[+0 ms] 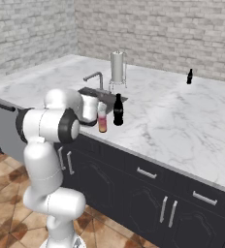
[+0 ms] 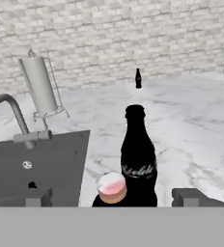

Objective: Place the large bottle from the dining counter next to the other large bottle outside the sink, and place the small bottle from the dining counter next to the other small bottle inside the sink.

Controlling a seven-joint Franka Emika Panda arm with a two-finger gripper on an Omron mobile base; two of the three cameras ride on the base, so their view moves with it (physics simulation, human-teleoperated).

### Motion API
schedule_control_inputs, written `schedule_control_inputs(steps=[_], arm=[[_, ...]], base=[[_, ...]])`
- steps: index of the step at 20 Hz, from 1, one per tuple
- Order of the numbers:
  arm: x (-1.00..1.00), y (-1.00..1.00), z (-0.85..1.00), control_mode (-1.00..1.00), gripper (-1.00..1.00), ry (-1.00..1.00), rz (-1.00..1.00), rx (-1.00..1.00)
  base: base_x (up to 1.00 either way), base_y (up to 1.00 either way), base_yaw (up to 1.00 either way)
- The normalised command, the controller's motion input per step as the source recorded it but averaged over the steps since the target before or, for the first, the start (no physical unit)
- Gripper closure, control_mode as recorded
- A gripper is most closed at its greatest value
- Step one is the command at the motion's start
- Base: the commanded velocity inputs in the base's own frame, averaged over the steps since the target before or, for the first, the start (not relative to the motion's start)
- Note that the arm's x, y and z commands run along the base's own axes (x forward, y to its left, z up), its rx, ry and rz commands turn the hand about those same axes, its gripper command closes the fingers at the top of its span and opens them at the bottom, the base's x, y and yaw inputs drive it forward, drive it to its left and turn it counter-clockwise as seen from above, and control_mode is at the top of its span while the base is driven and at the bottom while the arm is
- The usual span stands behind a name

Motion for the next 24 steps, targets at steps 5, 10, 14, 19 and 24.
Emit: schedule_control_inputs(steps=[5, 10, 14, 19, 24], arm=[[-0.02, 0.03, 0.76, -1.0, -1.0, -0.02, 0.0, 0.18], [0.09, 0.04, 0.39, -1.0, -1.0, 0.1, 0.02, 0.15], [0.07, 0.11, 0.38, -1.0, -1.0, 0.15, 0.1, 0.01], [0.0, 0.17, 0.84, -1.0, -1.0, 0.05, 0.18, 0.0], [0.19, 0.3, 0.58, -1.0, -1.0, 0.05, 0.28, 0.0]], base=[[0.0, 0.0, 0.0], [0.0, 0.0, 0.0], [0.0, 0.0, 0.0], [0.0, 0.0, 0.0], [0.0, 0.0, 0.0]])
